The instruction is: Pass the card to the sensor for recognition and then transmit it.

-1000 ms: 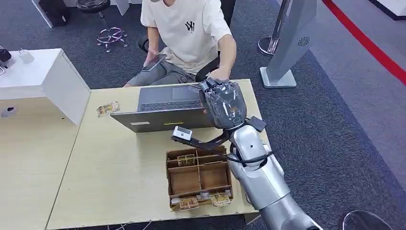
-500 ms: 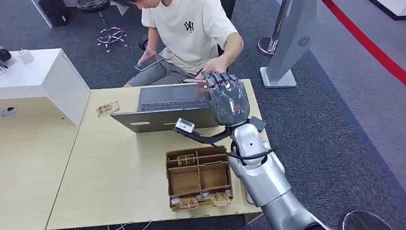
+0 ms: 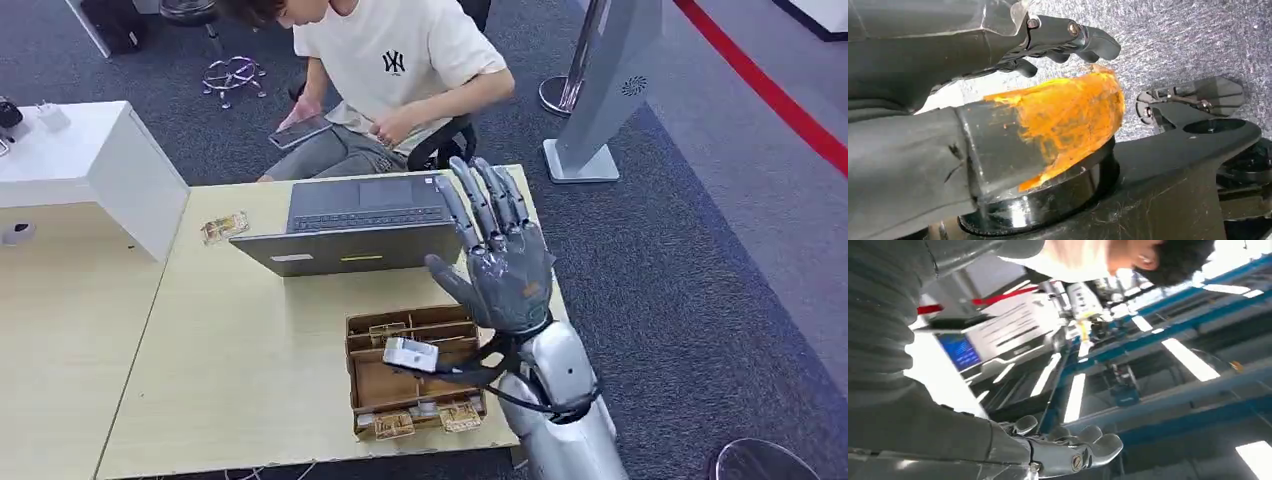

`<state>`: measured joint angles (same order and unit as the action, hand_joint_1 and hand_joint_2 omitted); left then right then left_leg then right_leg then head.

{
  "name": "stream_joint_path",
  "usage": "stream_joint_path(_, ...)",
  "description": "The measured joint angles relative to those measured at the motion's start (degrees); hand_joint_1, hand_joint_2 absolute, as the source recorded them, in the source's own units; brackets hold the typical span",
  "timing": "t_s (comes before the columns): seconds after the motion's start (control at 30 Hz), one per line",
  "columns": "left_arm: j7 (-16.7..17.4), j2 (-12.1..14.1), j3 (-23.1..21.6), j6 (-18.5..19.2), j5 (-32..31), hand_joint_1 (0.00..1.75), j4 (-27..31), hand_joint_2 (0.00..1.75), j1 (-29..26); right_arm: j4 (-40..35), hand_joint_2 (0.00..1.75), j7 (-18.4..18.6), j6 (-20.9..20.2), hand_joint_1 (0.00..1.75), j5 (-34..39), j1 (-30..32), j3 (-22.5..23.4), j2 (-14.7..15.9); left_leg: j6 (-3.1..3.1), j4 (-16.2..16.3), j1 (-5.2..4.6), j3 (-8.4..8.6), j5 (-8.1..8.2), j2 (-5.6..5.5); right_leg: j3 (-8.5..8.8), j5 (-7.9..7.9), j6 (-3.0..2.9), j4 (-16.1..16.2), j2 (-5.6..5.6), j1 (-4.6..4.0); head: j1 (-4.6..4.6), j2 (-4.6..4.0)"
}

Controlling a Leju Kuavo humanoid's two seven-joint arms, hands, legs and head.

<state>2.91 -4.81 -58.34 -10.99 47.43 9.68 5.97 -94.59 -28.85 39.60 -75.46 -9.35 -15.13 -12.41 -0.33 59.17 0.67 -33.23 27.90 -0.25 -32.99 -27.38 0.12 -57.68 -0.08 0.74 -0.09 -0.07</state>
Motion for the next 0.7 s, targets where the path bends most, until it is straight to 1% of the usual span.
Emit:
stream_joint_path(0.03, 0.0, 0.0, 0.0, -0.1, 0.2, 0.00, 0.0, 0.00, -0.1, -1.1, 1.75, -2.6, 0.0, 0.00, 1.3, 1.7, 1.6, -1.3, -0.01, 0.0, 0.00, 0.00, 0.00, 0.01, 0.00, 0.00, 0.00, 0.0, 0.00, 0.00, 0.02, 0.00)
stream_joint_path(0.1, 0.0, -0.1, 0.0, -0.4, 0.4, 0.00, 0.0, 0.00, -0.1, -2.7, 1.75, -3.9, 0.0, 0.00, 2.0, 3.5, 3.6, -2.8, -0.01, 0.0, -0.01, 0.01, 0.00, 0.03, -0.02, 0.00, 0.00, 0.0, 0.01, 0.01, 0.02, 0.00)
stream_joint_path(0.23, -0.2, -0.2, 0.0, -0.5, 1.5, 0.00, 0.0, 0.00, -0.2, -5.5, 1.75, -7.8, 0.0, 0.00, 4.2, 6.7, 6.6, -3.4, 0.00, 0.0, -0.02, 0.02, 0.00, 0.03, 0.04, 0.01, 0.02, 0.0, -0.01, 0.02, 0.04, 0.00)
stream_joint_path(0.37, -0.4, -0.2, 0.0, -0.7, 2.3, 0.00, 0.0, 0.00, -0.5, -7.7, 1.75, -9.8, 0.0, 0.00, 4.9, 12.1, 7.5, -3.4, 0.00, 0.0, -0.03, 0.02, 0.01, 0.02, 0.03, 0.01, 0.02, 0.0, 0.00, 0.02, 0.04, 0.00)
stream_joint_path(0.47, -0.5, -0.2, 0.0, -0.9, 2.7, 0.00, 0.0, 0.00, -0.5, -8.6, 1.75, -9.9, 0.0, 0.00, 4.9, 14.5, 7.9, -3.6, 0.00, 0.0, -0.02, 0.01, 0.02, 0.02, 0.02, 0.00, 0.01, 0.0, 0.00, 0.02, 0.04, 0.00)
stream_joint_path(0.5, -0.6, -0.2, 0.0, -0.9, 2.9, 0.00, 0.0, 0.00, -0.5, -8.6, 1.75, -8.7, 0.0, 0.12, 4.6, 15.3, 7.9, -3.5, 0.00, 0.0, -0.01, 0.01, 0.02, 0.02, 0.02, 0.00, 0.01, 0.0, 0.00, 0.02, 0.04, 0.00)
stream_joint_path(0.6, -0.6, -0.2, 0.0, -1.1, 3.0, 0.00, -0.2, 0.00, -0.5, -8.5, 1.75, -6.5, 0.0, 0.12, 3.0, 17.6, 6.8, -3.6, 0.00, 0.0, 0.00, 0.01, 0.02, 0.02, 0.01, -0.01, 0.00, 0.0, 0.00, 0.01, 0.02, -0.02)
stream_joint_path(0.7, -0.6, -0.1, 0.0, -1.2, 3.0, 0.00, -0.2, 0.00, -0.5, -8.1, 1.75, -5.5, 0.0, 0.12, 2.5, 19.0, 5.6, -3.6, 0.00, 0.0, 0.01, 0.01, 0.01, 0.03, 0.01, -0.01, 0.00, 0.0, 0.00, 0.00, 0.02, 0.00)
